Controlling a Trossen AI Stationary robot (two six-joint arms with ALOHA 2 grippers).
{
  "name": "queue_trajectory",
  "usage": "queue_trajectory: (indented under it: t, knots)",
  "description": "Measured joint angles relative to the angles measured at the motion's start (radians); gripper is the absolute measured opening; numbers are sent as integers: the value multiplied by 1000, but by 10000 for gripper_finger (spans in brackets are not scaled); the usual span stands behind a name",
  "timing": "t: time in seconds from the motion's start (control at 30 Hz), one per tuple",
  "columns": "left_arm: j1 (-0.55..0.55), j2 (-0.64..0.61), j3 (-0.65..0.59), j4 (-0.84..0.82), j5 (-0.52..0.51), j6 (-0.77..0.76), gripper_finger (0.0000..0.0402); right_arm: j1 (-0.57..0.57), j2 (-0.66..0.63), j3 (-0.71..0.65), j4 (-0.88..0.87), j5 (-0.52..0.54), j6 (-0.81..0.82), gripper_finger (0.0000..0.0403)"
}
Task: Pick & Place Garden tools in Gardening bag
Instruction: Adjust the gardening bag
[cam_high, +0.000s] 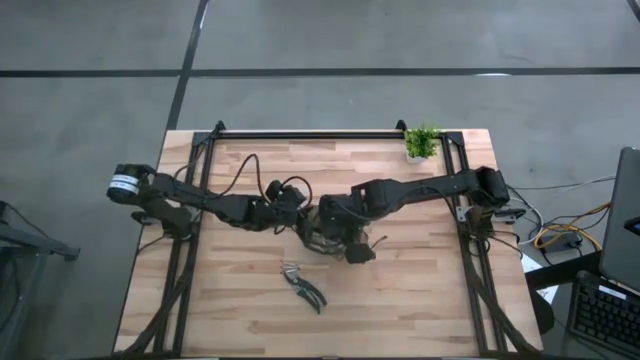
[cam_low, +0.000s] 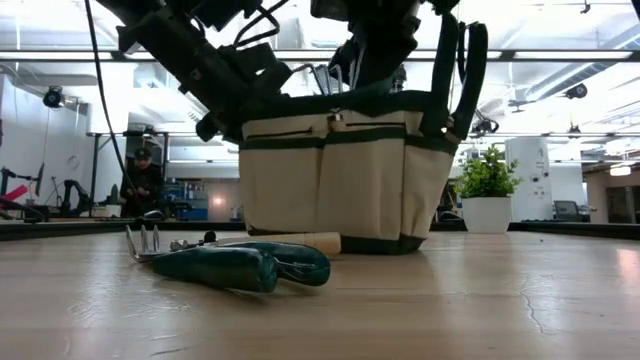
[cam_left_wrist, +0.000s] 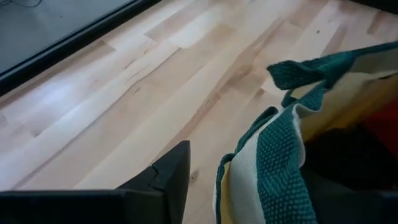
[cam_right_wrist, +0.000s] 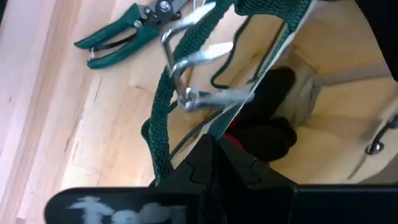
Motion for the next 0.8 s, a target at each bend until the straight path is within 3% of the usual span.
queue_trajectory:
  t: [0.37, 0.8]
  knots:
    - [-3, -10, -6, 3, -38, 20, 178, -71, 0, 0, -57, -1, -75, 8]
    - [-16, -88, -13, -5, -19, 61, 295, -98, -2, 0, -99, -1, -100, 8]
